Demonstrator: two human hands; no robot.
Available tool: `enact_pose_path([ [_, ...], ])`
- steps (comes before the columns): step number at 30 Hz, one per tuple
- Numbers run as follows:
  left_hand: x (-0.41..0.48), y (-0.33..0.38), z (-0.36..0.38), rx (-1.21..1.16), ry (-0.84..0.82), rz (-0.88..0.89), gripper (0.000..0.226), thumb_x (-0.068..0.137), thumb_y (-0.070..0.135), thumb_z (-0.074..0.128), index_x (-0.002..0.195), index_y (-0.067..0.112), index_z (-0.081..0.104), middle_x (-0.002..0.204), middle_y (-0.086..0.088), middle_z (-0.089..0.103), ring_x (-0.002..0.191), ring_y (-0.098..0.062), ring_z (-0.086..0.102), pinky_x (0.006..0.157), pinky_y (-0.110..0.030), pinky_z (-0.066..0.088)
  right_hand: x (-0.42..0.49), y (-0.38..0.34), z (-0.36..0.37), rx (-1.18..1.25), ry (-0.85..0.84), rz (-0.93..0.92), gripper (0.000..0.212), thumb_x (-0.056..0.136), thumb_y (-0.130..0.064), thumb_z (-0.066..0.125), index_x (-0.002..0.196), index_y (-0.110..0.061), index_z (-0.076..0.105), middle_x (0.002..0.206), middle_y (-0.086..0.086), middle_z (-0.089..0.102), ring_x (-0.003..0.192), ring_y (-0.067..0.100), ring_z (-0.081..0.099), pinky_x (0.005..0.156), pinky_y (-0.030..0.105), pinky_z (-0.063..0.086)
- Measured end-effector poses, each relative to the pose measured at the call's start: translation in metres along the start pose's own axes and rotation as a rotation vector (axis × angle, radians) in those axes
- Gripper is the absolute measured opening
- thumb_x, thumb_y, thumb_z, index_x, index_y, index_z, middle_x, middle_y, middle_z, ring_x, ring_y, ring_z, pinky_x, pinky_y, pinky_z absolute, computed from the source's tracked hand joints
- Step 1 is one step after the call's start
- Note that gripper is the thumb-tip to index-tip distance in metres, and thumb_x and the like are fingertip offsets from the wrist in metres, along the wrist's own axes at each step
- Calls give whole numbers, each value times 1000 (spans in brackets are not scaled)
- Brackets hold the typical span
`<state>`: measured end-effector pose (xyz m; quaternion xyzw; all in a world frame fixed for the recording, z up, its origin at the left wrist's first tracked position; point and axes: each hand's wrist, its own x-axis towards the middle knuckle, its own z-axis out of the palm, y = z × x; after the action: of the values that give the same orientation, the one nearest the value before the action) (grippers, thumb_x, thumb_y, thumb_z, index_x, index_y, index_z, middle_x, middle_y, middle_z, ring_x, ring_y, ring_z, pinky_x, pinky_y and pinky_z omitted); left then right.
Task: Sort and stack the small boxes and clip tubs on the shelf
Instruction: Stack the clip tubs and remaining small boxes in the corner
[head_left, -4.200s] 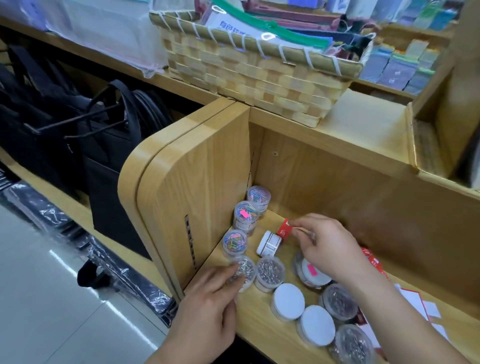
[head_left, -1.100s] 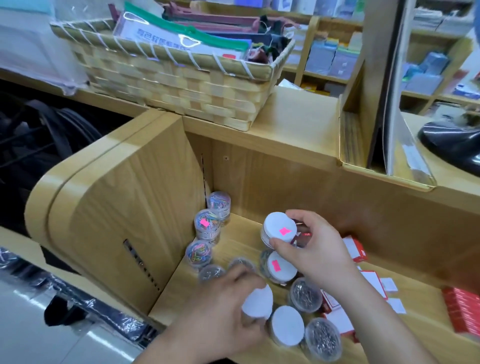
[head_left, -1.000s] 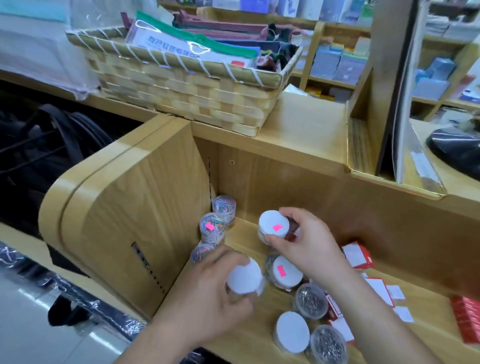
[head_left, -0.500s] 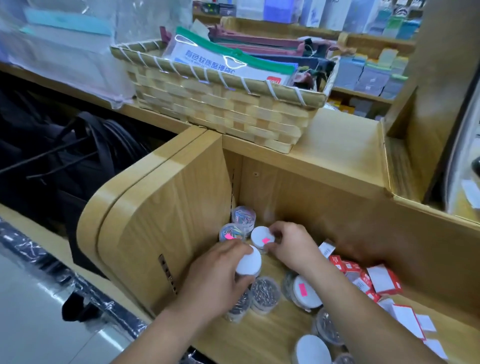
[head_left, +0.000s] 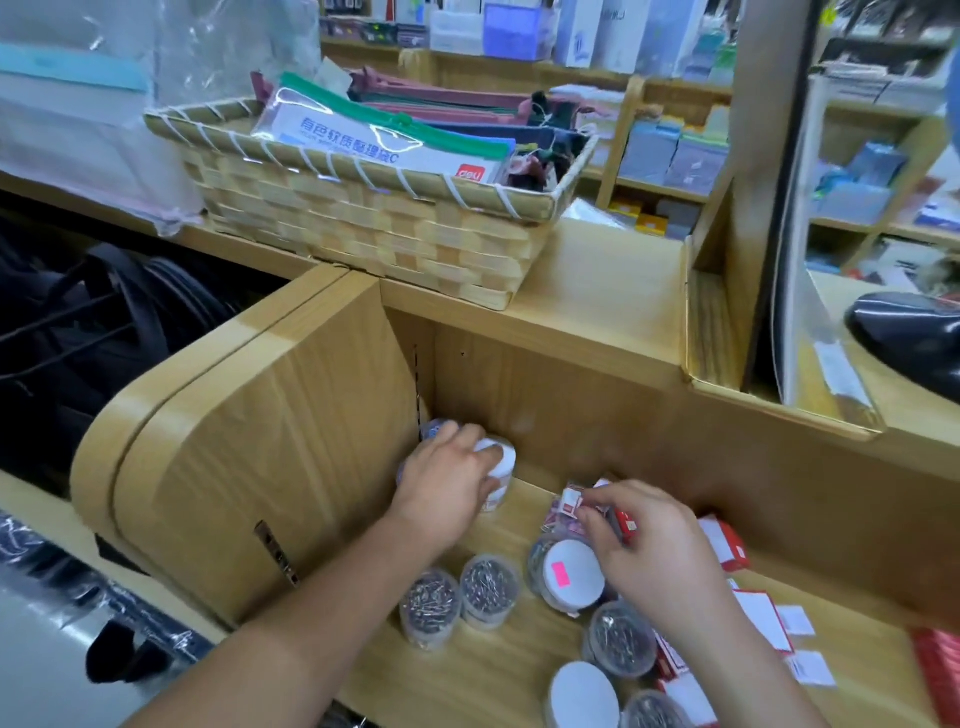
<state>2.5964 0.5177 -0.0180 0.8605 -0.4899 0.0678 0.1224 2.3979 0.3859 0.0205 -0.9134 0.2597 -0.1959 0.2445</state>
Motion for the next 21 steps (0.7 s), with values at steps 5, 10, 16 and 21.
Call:
enact_pose_path([
  [5,-5,-2,1,-19,58,3,34,92,41,61,124,30,61,119,7,56,110,-22,51,86,-39,52,-24,-2,-2,-166,-81,-17,43,68,-62,78,103,-37,72,94,-21,56,99,10,53,79,31,48],
  [10,-55,14,-12,-297,167,75,14,90,22,59,101,23,67,95,8,61,90,-18,57,74,-38,52,-38,3,16,-352,-184,-14,54,57,-64,77,104,-37,70,98,-15,56,101,18,58,75,32,47],
  [16,-134,13,-3,-239,99,86,28,87,42,65,112,29,68,122,17,59,106,-15,56,88,-32,51,-41,6,28,-384,-103,-40,49,51,-45,89,95,-32,71,93,-9,64,90,21,65,65,33,54],
  [21,-154,26,6,-245,111,50,47,80,39,72,124,25,67,134,16,57,121,-14,49,86,-33,57,-27,-14,28,-156,-45,-34,40,69,-40,84,106,-29,71,104,-10,64,100,18,63,74,32,53],
])
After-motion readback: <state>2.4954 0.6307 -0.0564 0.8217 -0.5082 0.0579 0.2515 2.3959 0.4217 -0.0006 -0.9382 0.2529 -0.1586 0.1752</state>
